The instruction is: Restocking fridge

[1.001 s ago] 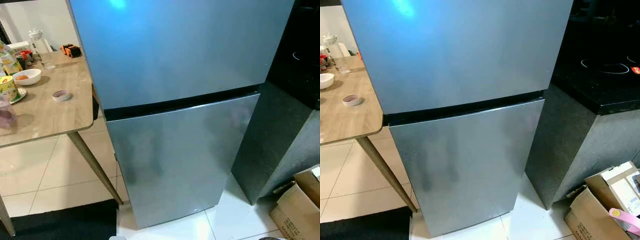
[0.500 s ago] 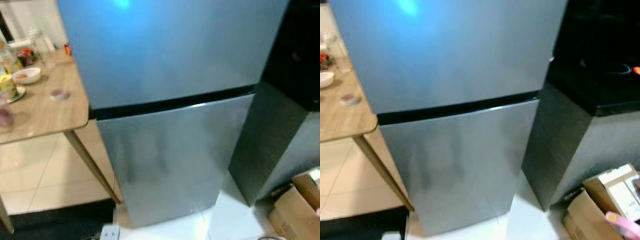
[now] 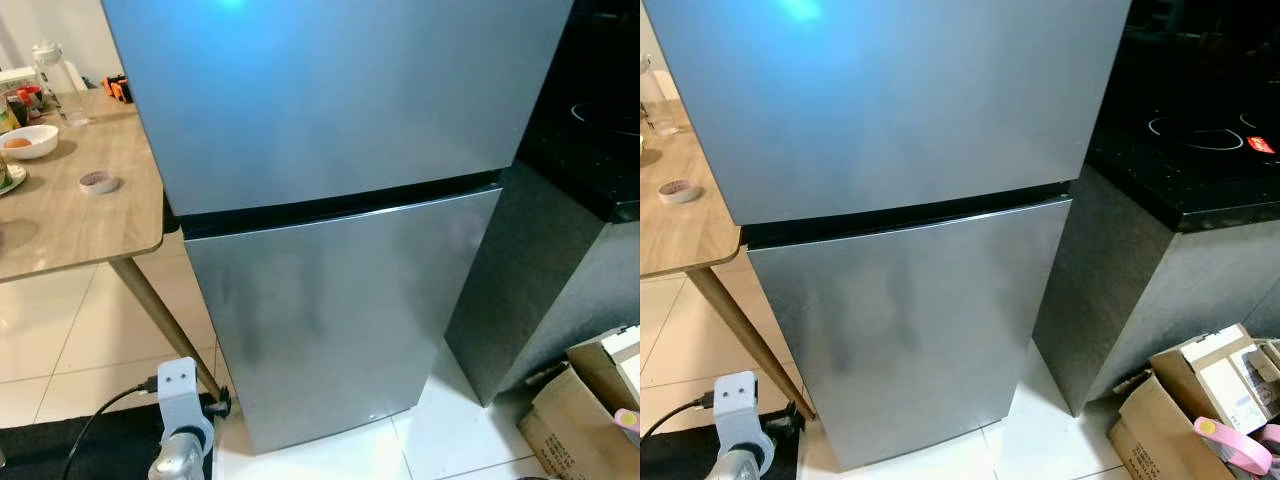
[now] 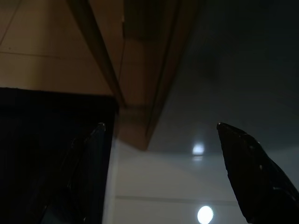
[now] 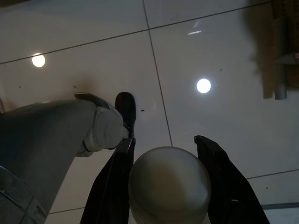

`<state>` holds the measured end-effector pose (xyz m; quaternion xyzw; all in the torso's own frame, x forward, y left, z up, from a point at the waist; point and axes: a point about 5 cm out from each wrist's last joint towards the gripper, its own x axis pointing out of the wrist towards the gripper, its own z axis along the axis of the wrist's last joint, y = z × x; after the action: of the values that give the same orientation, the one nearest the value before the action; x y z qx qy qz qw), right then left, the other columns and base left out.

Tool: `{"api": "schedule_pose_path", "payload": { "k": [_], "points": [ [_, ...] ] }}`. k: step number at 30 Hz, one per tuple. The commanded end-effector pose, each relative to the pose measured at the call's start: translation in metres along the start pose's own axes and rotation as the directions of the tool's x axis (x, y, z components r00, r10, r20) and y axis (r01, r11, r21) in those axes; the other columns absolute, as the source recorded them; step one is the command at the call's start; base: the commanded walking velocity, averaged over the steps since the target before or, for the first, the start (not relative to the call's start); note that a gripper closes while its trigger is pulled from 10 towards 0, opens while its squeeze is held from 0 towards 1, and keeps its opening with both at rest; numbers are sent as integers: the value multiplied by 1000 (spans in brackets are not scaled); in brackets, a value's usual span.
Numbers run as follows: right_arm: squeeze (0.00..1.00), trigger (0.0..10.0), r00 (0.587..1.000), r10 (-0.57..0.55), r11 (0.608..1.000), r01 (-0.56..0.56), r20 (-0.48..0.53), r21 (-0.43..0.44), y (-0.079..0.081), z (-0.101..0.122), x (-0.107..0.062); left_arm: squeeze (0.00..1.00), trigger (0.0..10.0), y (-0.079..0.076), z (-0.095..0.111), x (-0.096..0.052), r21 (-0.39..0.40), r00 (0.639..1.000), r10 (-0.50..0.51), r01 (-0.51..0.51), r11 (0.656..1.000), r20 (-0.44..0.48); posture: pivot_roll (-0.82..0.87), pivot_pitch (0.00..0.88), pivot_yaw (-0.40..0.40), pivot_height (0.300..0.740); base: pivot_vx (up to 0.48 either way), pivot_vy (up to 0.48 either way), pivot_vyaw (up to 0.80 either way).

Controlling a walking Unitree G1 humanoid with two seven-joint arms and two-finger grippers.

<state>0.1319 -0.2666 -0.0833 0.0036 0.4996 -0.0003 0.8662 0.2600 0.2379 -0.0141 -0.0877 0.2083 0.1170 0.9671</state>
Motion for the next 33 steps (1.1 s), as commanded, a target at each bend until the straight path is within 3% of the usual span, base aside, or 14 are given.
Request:
{"api": "schedule_pose_path", "payload": {
  "k": [1,7,9,10,14,16,17,19,20,22,23,28,29,33],
  "points": [
    [0,10000,1000,-4,1000,4,0,-5,-2,1,0,1000,10000,10,9,1,-26,999,10,-9,1000,39,-97,13,8,740,0,0,0],
    [0,10000,1000,-1,1000,1,-2,-2,-1,-1,-1,1000,10000,2,23,5,-55,984,-156,162,985,90,-95,17,9,740,0,0,0],
    [0,10000,1000,-1,1000,1,-3,-1,-1,-1,-1,863,10000,-5,23,5,-53,967,-239,244,968,87,-95,17,9,740,0,0,0],
    [0,10000,1000,-1,1000,1,-4,-1,-1,-1,-1,0,10000,-16,22,4,-33,933,-352,356,934,77,-95,17,6,740,0,0,0],
    [0,10000,1000,1,1000,-1,-6,-2,-2,-1,-1,0,10000,-42,21,-1,20,799,-600,600,800,45,-96,17,4,740,0,0,0],
    [0,10000,1000,2,1000,-2,-5,-1,-2,-1,-1,0,10000,-57,25,-5,44,685,-728,727,685,35,-96,17,4,740,0,0,0],
    [0,10000,1000,2,1000,-2,-5,-1,-2,-1,-1,0,10000,-57,25,-5,44,685,-728,727,685,35,-96,17,4,740,0,0,0],
    [0,10000,1000,3,1000,-3,-5,-1,-2,-1,-1,0,10000,-70,35,-8,90,560,-828,824,560,24,-96,17,4,740,0,0,0],
    [0,10000,1000,3,1000,-3,-5,-1,-2,-1,-1,0,10000,-70,35,-8,90,560,-828,824,560,24,-96,17,4,740,0,0,0],
    [0,10000,1000,2,1000,-2,-5,-2,-1,0,0,0,10000,-84,51,-13,136,422,-907,897,420,17,-95,12,5,740,0,0,0],
    [0,10000,1000,4,1000,-4,-2,1,0,1,0,0,10000,-97,71,-22,201,265,-964,945,259,-5,-95,12,5,740,0,0,0],
    [0,10000,1000,5,1000,-5,-2,3,0,1,0,0,10000,-106,84,-31,257,148,-987,958,129,-56,-98,13,5,740,0,0,0],
    [0,10000,1000,3,1000,-3,-4,1,0,0,0,0,10000,-110,94,-36,305,99,-990,950,64,-100,-98,13,5,740,0,0,0],
    [0,10000,1000,1,1000,-1,-7,1,-2,0,-1,0,10000,-116,114,-43,408,53,-983,913,-25,-178,-98,10,6,740,0,0,0]
  ]
}}
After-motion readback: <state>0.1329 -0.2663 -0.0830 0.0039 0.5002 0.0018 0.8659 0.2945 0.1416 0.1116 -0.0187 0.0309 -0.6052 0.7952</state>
